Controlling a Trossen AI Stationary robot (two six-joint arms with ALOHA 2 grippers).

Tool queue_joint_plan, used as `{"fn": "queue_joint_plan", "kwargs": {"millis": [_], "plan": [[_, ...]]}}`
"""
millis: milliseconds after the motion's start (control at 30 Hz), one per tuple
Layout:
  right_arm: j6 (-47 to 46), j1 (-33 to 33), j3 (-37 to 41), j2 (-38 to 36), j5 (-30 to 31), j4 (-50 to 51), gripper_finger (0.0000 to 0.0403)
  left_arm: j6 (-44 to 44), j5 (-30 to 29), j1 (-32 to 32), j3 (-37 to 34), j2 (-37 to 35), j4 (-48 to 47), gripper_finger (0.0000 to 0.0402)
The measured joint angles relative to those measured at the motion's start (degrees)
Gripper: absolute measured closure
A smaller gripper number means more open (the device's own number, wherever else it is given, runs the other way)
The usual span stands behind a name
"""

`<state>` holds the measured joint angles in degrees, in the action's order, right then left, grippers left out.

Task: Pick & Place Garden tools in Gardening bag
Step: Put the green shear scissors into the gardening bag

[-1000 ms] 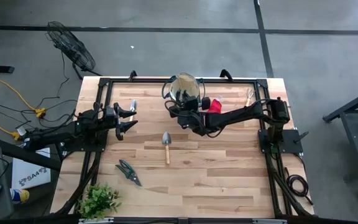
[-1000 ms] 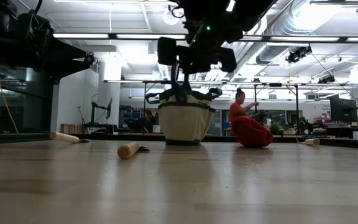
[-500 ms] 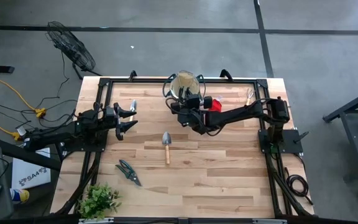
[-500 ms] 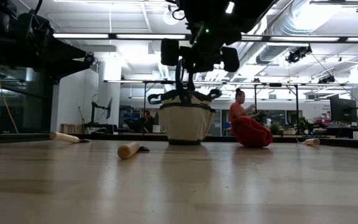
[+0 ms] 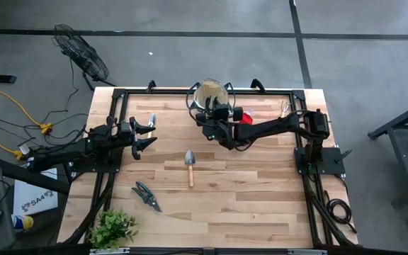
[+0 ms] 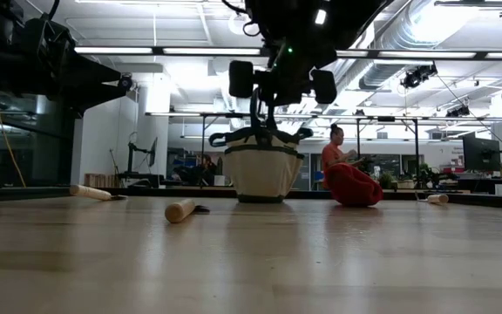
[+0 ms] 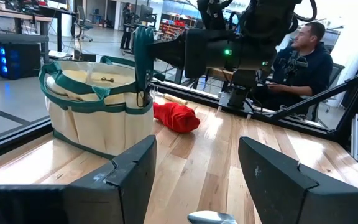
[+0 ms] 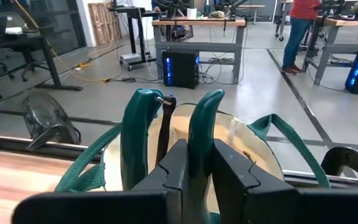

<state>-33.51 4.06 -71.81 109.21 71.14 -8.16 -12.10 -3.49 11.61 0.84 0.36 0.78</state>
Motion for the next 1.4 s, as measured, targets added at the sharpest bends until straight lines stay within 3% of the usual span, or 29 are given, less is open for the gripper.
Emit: {"fn": "queue_joint_plan", "kwargs": {"millis": [400,600,967,1400], "plan": [[-4.86,0.98,0.07,2.09,-2.43,1.50,0.0363,0.01,0.02,0.00,0.00,0.01,0.00,0.0178],[-5.41,0.98,0.07,2.25,-0.30,0.64,0.0333,0.00,0.01,0.00,0.00,0.01,0.00,0.0178],[4.97,0.85,0.07,2.25,1.98,-5.14,0.0293,0.00,0.01,0.00,0.00,0.01,0.00,0.0178],[5.30,2.45,0.07,2.25,0.50,-8.18,0.0266,0.00,0.02,-0.01,0.00,0.02,0.00,0.0178]]}}
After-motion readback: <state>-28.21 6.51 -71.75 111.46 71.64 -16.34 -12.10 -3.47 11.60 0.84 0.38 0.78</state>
